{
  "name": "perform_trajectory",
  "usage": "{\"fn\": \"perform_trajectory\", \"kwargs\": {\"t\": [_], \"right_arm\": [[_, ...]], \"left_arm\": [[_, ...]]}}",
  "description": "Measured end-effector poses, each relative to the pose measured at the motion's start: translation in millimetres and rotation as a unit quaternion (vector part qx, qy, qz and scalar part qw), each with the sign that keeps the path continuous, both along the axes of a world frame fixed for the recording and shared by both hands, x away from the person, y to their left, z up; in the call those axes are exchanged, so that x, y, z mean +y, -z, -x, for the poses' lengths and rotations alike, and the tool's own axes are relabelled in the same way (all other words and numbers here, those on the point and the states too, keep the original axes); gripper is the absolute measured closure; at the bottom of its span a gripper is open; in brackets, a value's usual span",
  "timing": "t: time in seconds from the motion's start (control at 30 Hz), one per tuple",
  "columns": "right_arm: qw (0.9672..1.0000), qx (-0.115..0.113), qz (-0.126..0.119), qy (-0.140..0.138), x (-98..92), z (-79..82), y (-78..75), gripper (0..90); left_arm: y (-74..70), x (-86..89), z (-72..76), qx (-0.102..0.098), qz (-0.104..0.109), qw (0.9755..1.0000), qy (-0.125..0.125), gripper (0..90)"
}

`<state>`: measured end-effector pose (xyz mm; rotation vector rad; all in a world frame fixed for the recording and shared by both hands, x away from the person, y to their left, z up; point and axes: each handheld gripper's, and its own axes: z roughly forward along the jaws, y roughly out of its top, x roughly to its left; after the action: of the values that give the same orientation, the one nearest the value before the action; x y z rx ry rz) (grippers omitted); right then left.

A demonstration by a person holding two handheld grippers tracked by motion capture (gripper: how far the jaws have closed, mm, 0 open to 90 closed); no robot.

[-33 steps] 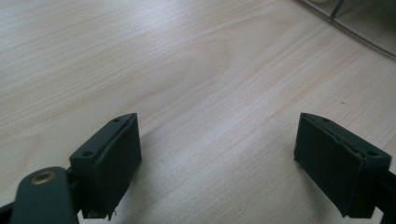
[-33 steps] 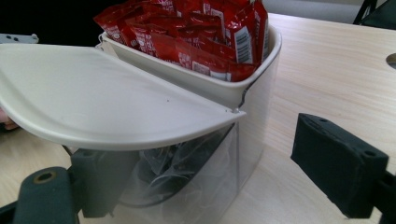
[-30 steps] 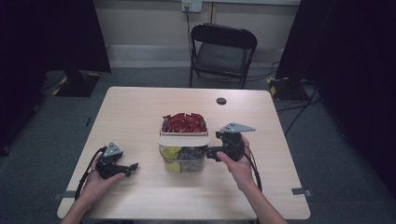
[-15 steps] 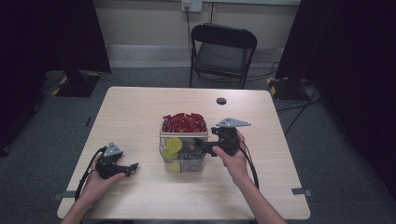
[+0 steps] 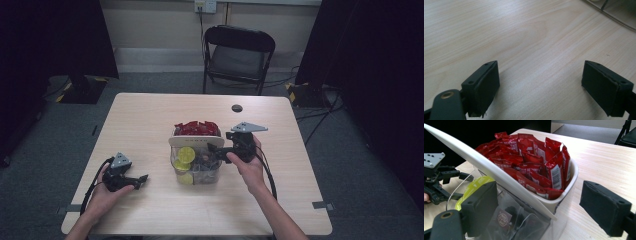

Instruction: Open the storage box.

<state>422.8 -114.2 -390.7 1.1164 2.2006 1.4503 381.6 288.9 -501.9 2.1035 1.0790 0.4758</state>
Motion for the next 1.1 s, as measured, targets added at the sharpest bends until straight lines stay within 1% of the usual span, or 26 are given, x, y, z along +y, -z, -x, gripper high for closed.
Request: {"fn": "perform_trajectory", "kwargs": {"t": [0.33,0.47,0.53,0.63,0.73,0.77,0.87,0.9,0.93,0.97,1.03,1.1], "right_arm": [[0.9999,-0.002,-0.009,0.004,0.1,-7.9,-2.5,14.2],[0.9999,-0.001,-0.006,0.01,1.7,-12.7,-4.2,14.4],[0.9999,-0.002,-0.004,0.009,2.7,-15.3,-5.5,14.4],[0.9999,0.004,-0.009,0.013,2.2,-18.8,-6.2,13.7],[0.9995,0.024,-0.016,0.013,-0.5,-21.0,-5.6,13.4],[0.9995,0.025,-0.016,0.011,-1.1,-21.4,-5.2,13.4],[0.9994,0.029,-0.018,0.008,-2.4,-22.2,-3.4,13.3],[0.9994,0.028,-0.021,0.008,-2.9,-22.1,-2.5,13.3],[0.9993,0.03,-0.022,0.008,-2.8,-22.2,-1.8,13.3],[0.9994,0.03,-0.018,0.009,-2.0,-21.3,-2.3,13.8],[0.9994,0.027,-0.016,0.011,-1.6,-20.6,-2.5,13.9],[0.9993,0.028,-0.02,0.013,-1.4,-20.2,-2.4,14.0]], "left_arm": [[-0.1,-0.1,0.2,0.0,-0.001,1.0,-0.001,14.4],[-0.1,-0.8,-0.1,-0.001,0.001,1.0,-0.004,14.3],[-0.1,-0.9,0.0,-0.001,0.001,1.0,-0.005,14.3],[-0.1,-0.9,-0.1,0.0,0.001,1.0,-0.005,14.3],[0.2,-1.5,-0.9,0.001,0.004,1.0,-0.004,14.4],[0.0,-1.7,-1.7,-0.001,0.003,1.0,-0.006,14.7],[0.0,-3.4,-2.8,0.002,0.012,0.9999,-0.01,15.1],[-0.8,-3.4,-2.9,0.003,0.004,1.0,-0.007,15.4],[-1.3,-3.8,-2.7,0.003,0.003,1.0,-0.007,15.6],[-3.3,-4.1,-1.9,0.013,0.011,0.9998,-0.007,16.6],[-4.6,-3.5,-1.6,0.016,0.011,0.9998,-0.005,16.9],[-7.8,-2.8,0.4,0.014,0.018,0.9997,-0.007,17.2]]}}
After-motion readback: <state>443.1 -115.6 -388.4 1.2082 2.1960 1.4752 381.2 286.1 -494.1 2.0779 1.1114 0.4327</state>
